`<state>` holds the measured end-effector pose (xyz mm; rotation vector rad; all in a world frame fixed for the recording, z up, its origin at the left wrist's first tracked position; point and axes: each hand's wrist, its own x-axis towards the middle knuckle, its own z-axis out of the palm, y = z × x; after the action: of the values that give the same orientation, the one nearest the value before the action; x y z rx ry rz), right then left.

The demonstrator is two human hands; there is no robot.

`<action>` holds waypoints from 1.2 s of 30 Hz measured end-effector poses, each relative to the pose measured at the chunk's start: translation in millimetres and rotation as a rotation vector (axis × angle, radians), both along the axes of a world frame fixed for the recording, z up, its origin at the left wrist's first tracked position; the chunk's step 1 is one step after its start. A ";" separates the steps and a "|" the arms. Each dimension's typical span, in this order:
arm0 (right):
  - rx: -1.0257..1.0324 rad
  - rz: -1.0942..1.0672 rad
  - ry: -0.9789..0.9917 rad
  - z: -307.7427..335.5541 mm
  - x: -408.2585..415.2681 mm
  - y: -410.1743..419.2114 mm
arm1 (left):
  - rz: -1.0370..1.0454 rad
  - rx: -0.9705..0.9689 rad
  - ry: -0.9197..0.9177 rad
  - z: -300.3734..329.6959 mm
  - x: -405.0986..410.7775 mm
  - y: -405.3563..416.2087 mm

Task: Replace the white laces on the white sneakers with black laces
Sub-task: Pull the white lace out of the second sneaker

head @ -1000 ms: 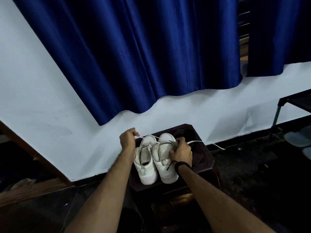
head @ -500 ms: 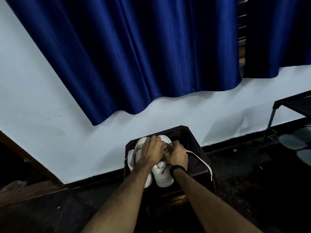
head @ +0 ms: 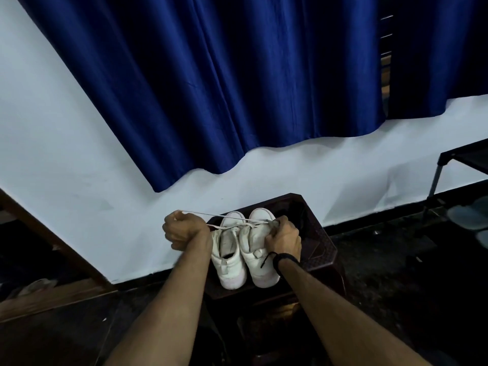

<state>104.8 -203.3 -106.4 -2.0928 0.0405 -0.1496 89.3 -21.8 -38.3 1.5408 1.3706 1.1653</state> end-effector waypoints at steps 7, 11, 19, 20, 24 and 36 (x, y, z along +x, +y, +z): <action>-0.021 0.001 -0.021 -1.7 0.9 1.9 | -0.206 0.338 0.324 -18.3 -10.3 -14.1; -0.033 0.002 -0.020 -1.6 1.0 1.6 | -0.803 0.901 0.534 -35.7 5.3 -49.5; -0.036 0.011 -0.009 -5.8 4.4 1.9 | -1.030 1.181 0.795 -39.7 17.5 -71.0; -0.036 0.004 -0.013 -5.7 4.2 2.3 | -0.972 1.215 0.730 -38.9 14.8 -70.5; -0.031 0.008 -0.026 -5.9 3.6 2.5 | -0.732 1.144 0.605 -42.7 7.3 -62.4; -0.071 -0.014 -0.027 -1.9 -0.3 5.0 | -0.261 0.308 0.350 -4.6 -1.3 -23.5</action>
<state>104.5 -198.3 -108.3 -2.1613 0.0343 -0.1902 88.0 -45.3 -42.9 2.1543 1.1916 1.0087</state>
